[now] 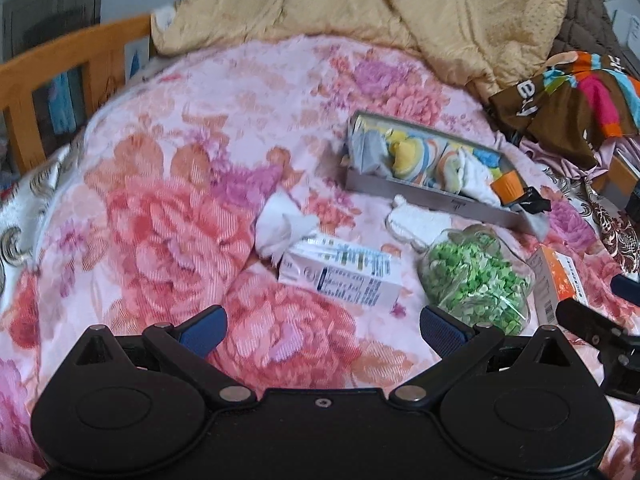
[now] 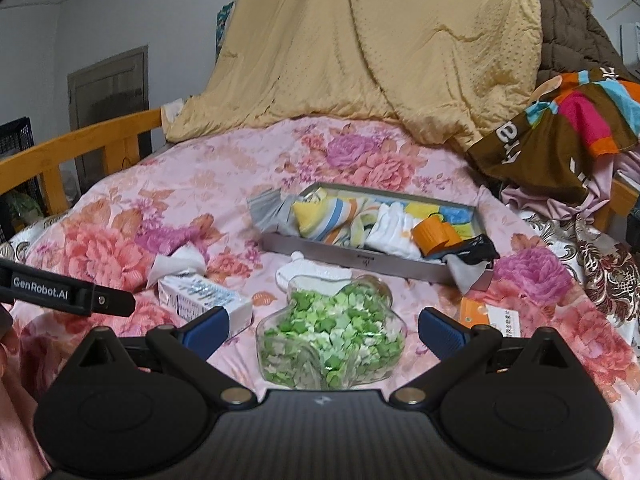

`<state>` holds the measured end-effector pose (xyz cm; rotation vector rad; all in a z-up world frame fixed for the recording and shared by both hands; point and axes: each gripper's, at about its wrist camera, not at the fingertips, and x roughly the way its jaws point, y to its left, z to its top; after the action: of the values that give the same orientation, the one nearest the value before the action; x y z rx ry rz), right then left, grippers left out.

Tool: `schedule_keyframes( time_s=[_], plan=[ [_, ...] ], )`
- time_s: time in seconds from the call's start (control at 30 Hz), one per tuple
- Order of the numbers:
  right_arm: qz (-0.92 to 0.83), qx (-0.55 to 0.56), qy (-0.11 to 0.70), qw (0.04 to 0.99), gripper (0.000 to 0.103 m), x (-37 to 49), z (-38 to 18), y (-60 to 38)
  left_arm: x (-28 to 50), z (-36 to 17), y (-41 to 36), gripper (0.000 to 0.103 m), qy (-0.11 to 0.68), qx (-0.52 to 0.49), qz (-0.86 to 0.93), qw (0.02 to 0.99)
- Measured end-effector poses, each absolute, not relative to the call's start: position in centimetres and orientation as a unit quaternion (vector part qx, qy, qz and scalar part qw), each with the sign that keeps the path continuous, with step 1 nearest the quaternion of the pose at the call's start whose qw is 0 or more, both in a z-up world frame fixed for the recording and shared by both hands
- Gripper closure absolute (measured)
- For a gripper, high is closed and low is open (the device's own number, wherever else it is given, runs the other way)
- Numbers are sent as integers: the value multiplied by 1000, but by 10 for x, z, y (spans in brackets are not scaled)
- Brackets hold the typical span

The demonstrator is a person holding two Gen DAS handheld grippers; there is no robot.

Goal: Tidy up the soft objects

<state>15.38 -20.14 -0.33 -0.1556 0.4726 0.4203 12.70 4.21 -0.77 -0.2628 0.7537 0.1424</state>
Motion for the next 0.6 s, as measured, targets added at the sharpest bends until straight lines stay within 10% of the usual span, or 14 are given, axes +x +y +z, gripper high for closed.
schedule_keyframes(
  time_s=[0.6],
  plan=[
    [225,-123,268,929,1,160,-23,-177,163,-5,66,1,404,-94,71,907]
  ],
)
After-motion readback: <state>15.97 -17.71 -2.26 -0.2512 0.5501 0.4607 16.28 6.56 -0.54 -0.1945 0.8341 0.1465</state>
